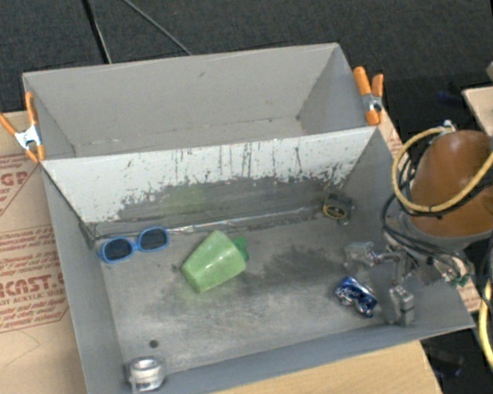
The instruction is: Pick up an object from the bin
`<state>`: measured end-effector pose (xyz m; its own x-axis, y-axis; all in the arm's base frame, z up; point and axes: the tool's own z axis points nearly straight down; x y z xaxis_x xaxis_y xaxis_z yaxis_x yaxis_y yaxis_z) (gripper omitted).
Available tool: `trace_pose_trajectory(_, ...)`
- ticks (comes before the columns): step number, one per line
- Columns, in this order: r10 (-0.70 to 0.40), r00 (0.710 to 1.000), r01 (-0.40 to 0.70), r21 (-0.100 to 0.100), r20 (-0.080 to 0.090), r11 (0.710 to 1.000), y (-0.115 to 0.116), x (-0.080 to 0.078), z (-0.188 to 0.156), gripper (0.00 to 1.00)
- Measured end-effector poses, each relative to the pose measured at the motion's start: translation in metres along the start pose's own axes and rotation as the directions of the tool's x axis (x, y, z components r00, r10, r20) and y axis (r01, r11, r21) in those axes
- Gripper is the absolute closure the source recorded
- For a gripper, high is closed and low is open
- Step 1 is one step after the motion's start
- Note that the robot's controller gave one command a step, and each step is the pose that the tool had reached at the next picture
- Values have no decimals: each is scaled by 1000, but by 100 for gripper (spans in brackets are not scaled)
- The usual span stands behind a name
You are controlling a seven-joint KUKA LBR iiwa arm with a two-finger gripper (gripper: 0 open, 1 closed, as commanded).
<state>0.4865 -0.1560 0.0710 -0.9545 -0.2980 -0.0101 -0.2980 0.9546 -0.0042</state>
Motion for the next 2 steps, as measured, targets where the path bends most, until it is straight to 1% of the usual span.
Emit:
trace_pose_trajectory(1,-423,906,423,-5,-1,906,43,-15,1,0)
trace_pose_trajectory(2,-419,908,419,-9,-5,908,43,-13,2,100)
